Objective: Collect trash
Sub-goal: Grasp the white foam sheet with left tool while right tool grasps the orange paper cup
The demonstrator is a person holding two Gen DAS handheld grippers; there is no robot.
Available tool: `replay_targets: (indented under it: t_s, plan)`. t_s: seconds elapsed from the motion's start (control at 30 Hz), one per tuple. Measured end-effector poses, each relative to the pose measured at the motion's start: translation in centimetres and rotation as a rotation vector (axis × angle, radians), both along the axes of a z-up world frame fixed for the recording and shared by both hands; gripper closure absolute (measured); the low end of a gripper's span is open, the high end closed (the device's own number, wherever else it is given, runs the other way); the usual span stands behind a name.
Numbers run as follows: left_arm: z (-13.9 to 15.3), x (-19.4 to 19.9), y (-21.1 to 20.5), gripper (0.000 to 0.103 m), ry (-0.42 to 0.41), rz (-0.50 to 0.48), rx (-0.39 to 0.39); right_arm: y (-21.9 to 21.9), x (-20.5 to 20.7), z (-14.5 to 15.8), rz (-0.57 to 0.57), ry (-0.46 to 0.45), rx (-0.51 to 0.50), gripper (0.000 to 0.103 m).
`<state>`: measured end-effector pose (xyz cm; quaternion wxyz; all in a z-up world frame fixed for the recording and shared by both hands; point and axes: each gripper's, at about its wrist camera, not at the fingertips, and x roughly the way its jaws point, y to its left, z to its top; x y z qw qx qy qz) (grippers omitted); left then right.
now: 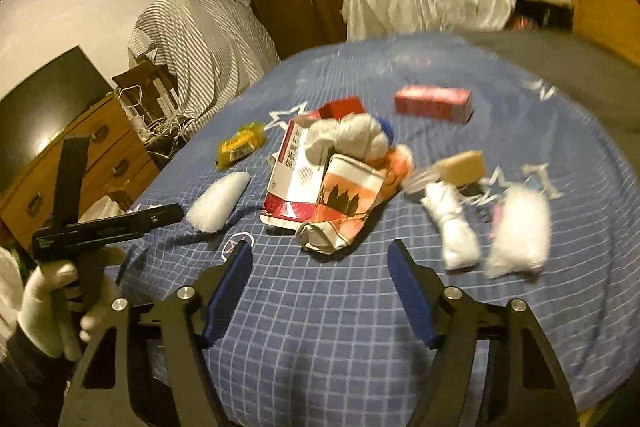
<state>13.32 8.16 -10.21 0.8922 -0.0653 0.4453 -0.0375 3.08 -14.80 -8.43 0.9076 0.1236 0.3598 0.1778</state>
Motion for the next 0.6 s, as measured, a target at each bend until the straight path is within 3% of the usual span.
replay_targets:
  t_s: [0.2,0.4,0.5,0.6]
  plan:
    - [-2.2,3.9,-0.9,0.005,0.078,0.001,0.020,1.1,5.5,-2.2,-0.037,0.119,0.076,0.033]
    - [-3.5,5.2,-0.9,0.014,0.109,0.021,0.041,3.0,9.9,-4.3,-0.098,0.197,0.013,0.033]
    - [-3.6,5.4,-0.7,0.026,0.103,0.046,0.054,3.7,10.9,-5.0,-0.117,0.203,-0.015,0.033]
    - [-3.6,5.4,-0.5,0.050,0.092,0.079,0.077,3.7,11.5,-5.5,-0.121,0.207,-0.020,0.050]
